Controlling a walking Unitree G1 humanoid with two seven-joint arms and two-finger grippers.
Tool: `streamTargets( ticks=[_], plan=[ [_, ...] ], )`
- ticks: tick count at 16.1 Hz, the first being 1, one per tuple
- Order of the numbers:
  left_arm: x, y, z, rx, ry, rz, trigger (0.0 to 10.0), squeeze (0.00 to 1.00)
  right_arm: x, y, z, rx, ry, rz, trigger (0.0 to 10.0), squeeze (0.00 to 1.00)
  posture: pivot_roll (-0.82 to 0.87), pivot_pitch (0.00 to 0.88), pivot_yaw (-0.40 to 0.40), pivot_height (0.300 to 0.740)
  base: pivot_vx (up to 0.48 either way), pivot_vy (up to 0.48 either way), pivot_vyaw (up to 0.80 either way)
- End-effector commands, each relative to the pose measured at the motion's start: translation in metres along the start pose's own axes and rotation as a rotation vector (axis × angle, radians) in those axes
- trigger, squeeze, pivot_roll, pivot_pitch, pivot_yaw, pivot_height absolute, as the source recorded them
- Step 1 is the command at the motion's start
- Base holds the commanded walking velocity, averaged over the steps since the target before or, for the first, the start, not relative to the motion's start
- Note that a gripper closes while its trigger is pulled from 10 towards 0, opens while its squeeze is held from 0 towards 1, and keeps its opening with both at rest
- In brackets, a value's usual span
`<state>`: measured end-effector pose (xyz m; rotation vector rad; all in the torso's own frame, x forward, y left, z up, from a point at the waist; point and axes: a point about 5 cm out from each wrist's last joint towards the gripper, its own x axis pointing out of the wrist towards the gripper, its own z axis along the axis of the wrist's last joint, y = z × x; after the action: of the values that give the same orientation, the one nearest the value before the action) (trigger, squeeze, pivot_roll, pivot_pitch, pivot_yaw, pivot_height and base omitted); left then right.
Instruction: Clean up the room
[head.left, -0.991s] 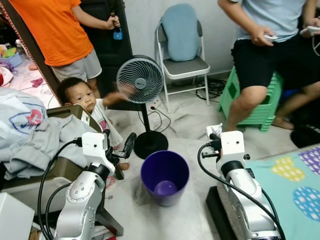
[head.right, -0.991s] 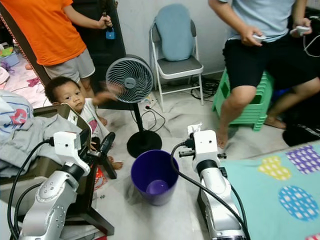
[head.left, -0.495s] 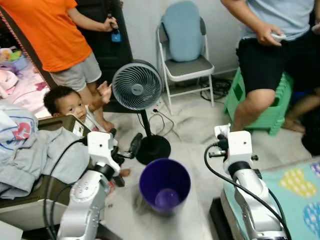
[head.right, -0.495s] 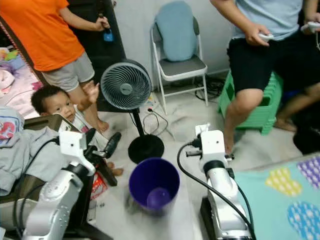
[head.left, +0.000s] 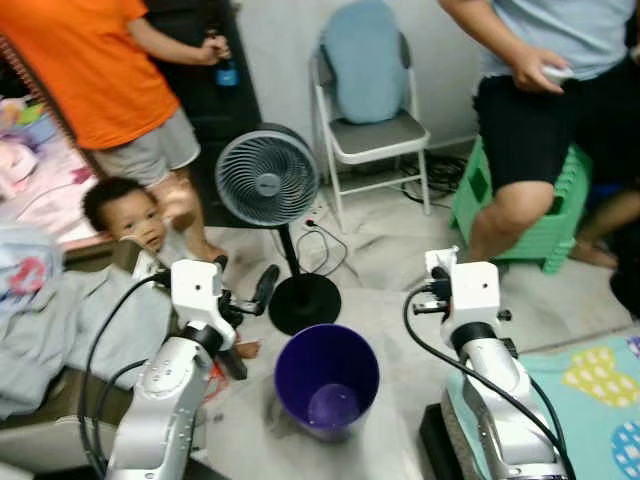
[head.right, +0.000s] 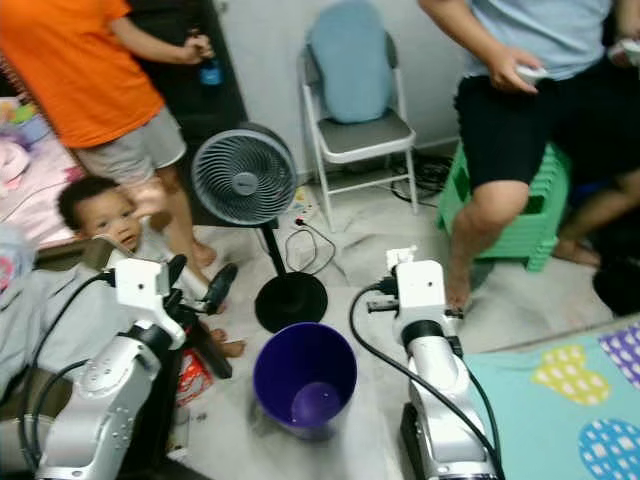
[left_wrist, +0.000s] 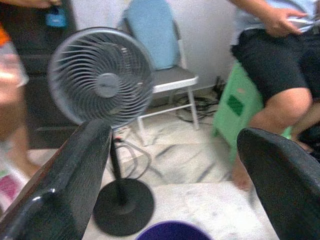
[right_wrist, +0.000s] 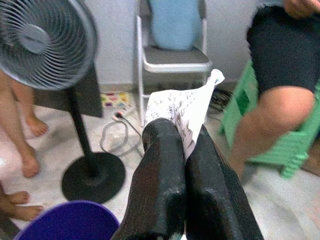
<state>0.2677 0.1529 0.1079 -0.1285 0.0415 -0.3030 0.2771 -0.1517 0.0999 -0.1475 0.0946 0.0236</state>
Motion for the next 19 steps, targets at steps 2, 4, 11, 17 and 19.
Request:
streamTargets(
  ticks=[2, 4, 11, 17, 19],
  plan=[
    [-0.009, 0.016, -0.001, 0.033, 0.034, 0.038, 10.0, 0.00, -0.003, 0.016, 0.001, 0.030, -0.012, 0.032, 10.0, 0.00, -0.24, 0.000, 0.178, 0.740, 0.000, 0.000, 0.80],
    [-0.011, 0.016, -0.001, 0.038, 0.039, 0.041, 10.0, 0.00, -0.004, 0.019, -0.001, 0.036, -0.011, 0.035, 10.0, 0.00, -0.24, 0.000, 0.182, 0.740, 0.000, 0.000, 0.80],
    [-0.012, 0.015, -0.003, 0.055, 0.065, 0.026, 10.0, 0.00, 0.000, 0.011, 0.003, 0.057, -0.025, -0.011, 10.0, 0.00, -0.23, 0.002, 0.193, 0.740, 0.000, 0.000, 0.11],
    [-0.030, 0.012, -0.016, 0.054, 0.120, -0.077, 10.0, 0.00, -0.020, 0.014, -0.017, 0.122, 0.156, -0.020, 10.0, 0.00, -0.23, 0.023, 0.187, 0.740, 0.000, 0.000, 0.00],
    [-0.030, 0.007, -0.016, 0.067, 0.123, -0.117, 10.0, 0.00, -0.021, 0.011, -0.023, 0.137, 0.202, -0.039, 10.0, 0.00, -0.22, 0.027, 0.187, 0.740, 0.000, 0.000, 0.00]
  ],
)
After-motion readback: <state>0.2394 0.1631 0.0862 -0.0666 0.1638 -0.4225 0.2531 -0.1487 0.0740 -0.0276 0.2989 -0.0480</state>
